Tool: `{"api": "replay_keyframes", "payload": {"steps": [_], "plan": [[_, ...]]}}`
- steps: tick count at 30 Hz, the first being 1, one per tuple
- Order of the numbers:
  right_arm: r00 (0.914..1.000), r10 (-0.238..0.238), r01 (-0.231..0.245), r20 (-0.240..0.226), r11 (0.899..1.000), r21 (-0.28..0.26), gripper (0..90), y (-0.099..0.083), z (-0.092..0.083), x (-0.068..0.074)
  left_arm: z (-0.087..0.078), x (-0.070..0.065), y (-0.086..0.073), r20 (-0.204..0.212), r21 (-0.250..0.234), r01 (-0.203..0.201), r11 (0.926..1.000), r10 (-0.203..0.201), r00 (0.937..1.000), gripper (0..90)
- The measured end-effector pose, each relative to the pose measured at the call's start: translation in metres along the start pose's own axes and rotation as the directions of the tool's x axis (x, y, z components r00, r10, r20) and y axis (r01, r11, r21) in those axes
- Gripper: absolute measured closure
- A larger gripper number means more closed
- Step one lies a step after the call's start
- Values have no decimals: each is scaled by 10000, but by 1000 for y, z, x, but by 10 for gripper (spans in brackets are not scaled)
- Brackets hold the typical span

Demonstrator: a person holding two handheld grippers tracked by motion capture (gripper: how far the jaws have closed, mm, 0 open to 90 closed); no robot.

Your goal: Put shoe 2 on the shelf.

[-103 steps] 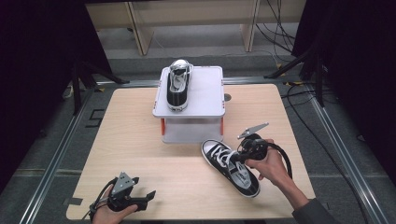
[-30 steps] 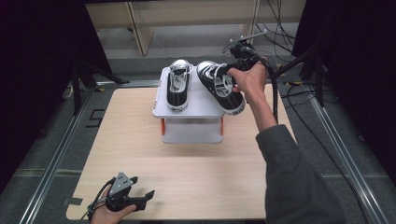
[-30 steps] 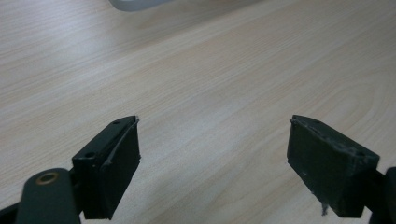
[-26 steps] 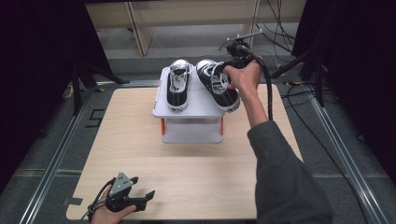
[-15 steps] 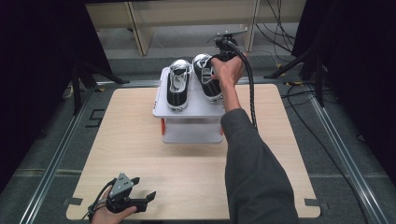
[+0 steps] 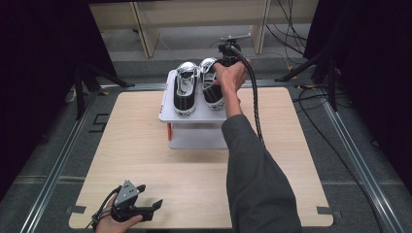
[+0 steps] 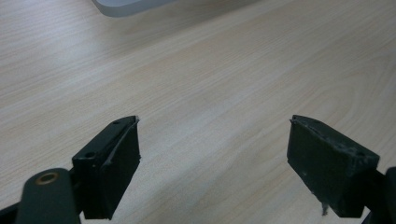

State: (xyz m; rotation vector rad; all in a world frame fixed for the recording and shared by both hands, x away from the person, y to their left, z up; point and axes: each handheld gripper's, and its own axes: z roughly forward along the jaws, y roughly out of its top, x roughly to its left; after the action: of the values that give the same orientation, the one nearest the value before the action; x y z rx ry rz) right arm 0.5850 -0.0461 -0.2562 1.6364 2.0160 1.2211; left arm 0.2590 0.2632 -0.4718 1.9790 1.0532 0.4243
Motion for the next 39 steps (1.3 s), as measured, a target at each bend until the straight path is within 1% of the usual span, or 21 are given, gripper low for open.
{"api": "replay_keyframes", "payload": {"steps": [1, 2, 3, 5, 6, 7, 9, 12, 13, 14, 15, 17, 19, 21, 23, 29, 31, 34, 36, 38, 39], "plan": [[10000, 28, -29, -91, 10000, -56, 821, -1, 0, -1, 0, 1, 0, -54, 51, -73, 10000, 74, 10000, 166], [9983, 471, -474, -329, 9988, -74, 815, -3, -1, -1, -1, 2, 0, -95, 142, -168, 9998, 170, 9998, 166], [9988, 394, -395, -281, 9992, -44, 812, -4, -2, -3, 0, 1, 0, 4, 8, 11, 10000, -11, 10000, 165], [9982, 475, -477, -353, 9988, -52, 808, -4, -2, -3, -1, 2, 0, -101, 140, -156, 9998, 157, 9998, 166], [9970, 743, -741, -219, 9972, 89, 805, -5, -2, -3, -1, 2, 0, -101, 133, -158, 9998, 159, 9998, 166], [9975, 658, -654, -260, 9978, 140, 798, -7, -3, -4, 0, 1, 0, -16, -8, 25, 10000, -25, 10000, 166], [9987, 394, -389, -325, 9991, 143, 784, -9, -1, -5, 0, 1, 0, -26, 18, -13, 10000, 13, 10000, 166], [9989, 302, -296, -347, 9994, 183, 777, -11, -1, -8, 0, 1, 0, -28, 53, -56, 10000, 56, 10000, 165], [9977, 614, -602, -282, 9974, 405, 781, -13, -4, -7, 0, 1, 0, -33, 38, -30, 10000, 30, 10000, 165], [9977, 614, -602, -282, 9974, 405, 781, -13, -4, -7, 1, 0, 0, 14, -29, 78, 10000, -78, 10000, 165], [9985, 447, -439, -305, 9987, 274, 781, -14, -3, -10, 0, 1, -1, -56, 84, -46, 10000, 47, 10000, 165], [9966, 678, -655, -461, 9966, 500, 763, -15, -4, -12, 1, 0, 0, -1, -51, 81, 10000, -81, 10000, 165], [9965, 567, -536, -611, 9973, 511, 759, -17, -3, -14, 1, 0, 0, 7, -46, 96, 9999, -96, 10000, 165], [9953, 690, -652, -677, 9963, 567, 754, -18, -3, -14, 1, 2, -1, -80, 163, -120, 9998, 121, 9999, 166], [9937, 761, -723, -821, 9962, 482, 735, -19, -1, -15, 1, 2, -1, -87, 177, -70, 9998, 72, 9999, 165], [9963, 238, -204, -829, 9989, 412, 572, -16, -9, -12, 0, 3, 0, -163, 163, -137, 9998, 140, 9998, 165], [9925, 223, -174, -1200, 9990, 418, 473, -13, -16, -11, 0, 1, -1, -52, 55, -7, 10000, 7, 10000, 166], [9908, 15, 22, -1352, 9996, 275, 440, -13, -21, -12, 0, 3, -1, -176, 206, -155, 9997, 158, 9997, 165], [9883, -308, 328, -1496, 9994, 114, 416, -13, -32, -15, 0, 2, -1, -90, 51, 35, 10000, -35, 10000, 166], [9876, -189, 228, -1558, 9995, 233, 398, -14, -37, -16, 0, 2, -1, -111, 84, -3, 10000, 4, 9999, 166], [9857, -485, 515, -1616, 9986, 141, 388, -15, -39, -18, 0, 2, -1, -119, 87, -5, 10000, 6, 9999, 165]]}}
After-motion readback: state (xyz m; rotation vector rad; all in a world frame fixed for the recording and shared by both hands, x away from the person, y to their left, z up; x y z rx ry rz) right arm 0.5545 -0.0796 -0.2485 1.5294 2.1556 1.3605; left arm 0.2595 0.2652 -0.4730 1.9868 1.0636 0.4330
